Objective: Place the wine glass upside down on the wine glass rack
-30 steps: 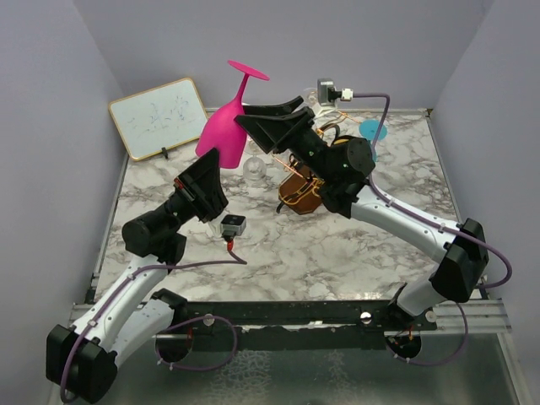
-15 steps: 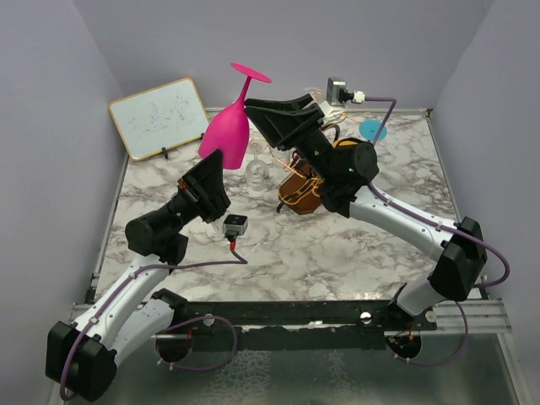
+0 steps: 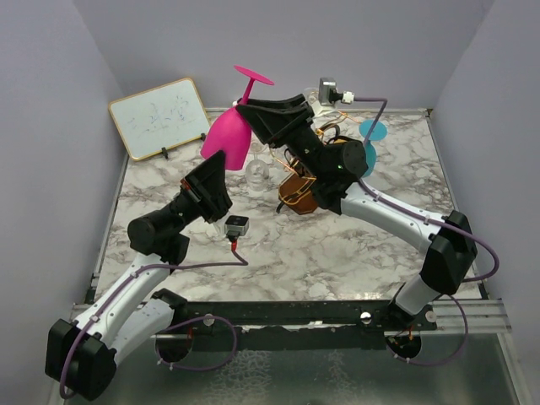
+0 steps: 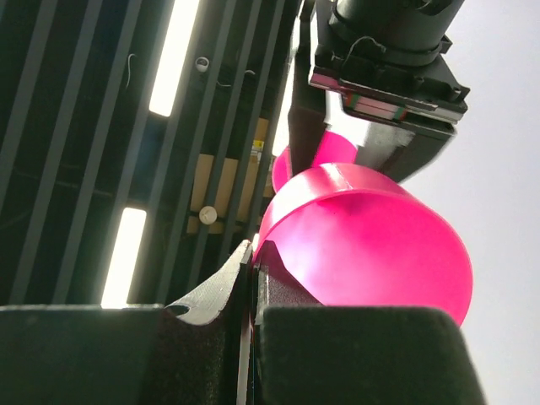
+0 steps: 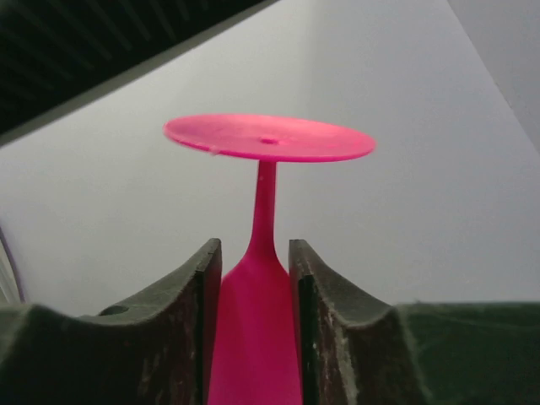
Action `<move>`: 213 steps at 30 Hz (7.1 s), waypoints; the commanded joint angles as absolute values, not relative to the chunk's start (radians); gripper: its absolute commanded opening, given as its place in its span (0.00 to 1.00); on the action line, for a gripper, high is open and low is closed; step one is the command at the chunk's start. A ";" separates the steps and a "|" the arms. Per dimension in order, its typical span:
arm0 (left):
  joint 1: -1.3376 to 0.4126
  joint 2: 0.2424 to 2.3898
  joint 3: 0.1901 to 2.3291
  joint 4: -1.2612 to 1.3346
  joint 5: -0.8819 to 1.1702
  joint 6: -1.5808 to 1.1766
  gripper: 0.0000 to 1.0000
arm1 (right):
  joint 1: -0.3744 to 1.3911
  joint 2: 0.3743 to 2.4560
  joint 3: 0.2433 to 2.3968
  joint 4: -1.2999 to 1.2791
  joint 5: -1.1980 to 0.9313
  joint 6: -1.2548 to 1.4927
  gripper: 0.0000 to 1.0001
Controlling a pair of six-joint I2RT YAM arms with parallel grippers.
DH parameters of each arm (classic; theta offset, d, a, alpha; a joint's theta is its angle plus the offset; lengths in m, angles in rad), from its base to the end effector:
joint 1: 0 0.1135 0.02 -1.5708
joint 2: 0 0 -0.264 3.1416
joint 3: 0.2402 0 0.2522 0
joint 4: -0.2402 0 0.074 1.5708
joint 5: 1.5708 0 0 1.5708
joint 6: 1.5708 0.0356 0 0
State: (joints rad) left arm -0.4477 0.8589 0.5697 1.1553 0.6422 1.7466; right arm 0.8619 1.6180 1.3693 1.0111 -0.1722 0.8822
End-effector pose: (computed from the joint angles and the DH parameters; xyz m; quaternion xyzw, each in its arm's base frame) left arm 0.1403 -0.0910 0.3791 0.4265 -0.1142 0.4518 0.7752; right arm 0.2320 0.2799 0.4504 -0.0751 0.3926 0.7231 0.5633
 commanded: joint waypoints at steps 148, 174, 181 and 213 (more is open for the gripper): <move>-0.484 0.857 0.942 -0.354 -0.193 0.522 0.99 | 0.939 1.213 0.187 1.487 0.385 -0.058 0.01; -0.479 0.844 0.915 -0.340 -0.193 0.519 0.99 | 0.951 1.322 0.161 1.781 0.378 -0.263 0.01; -0.479 0.846 0.910 -0.339 -0.190 0.523 0.99 | 0.951 1.230 0.091 1.778 0.238 -0.241 0.01; -0.453 0.893 0.969 -0.359 -0.157 0.500 0.99 | 0.727 1.185 0.147 1.778 0.076 -0.037 0.01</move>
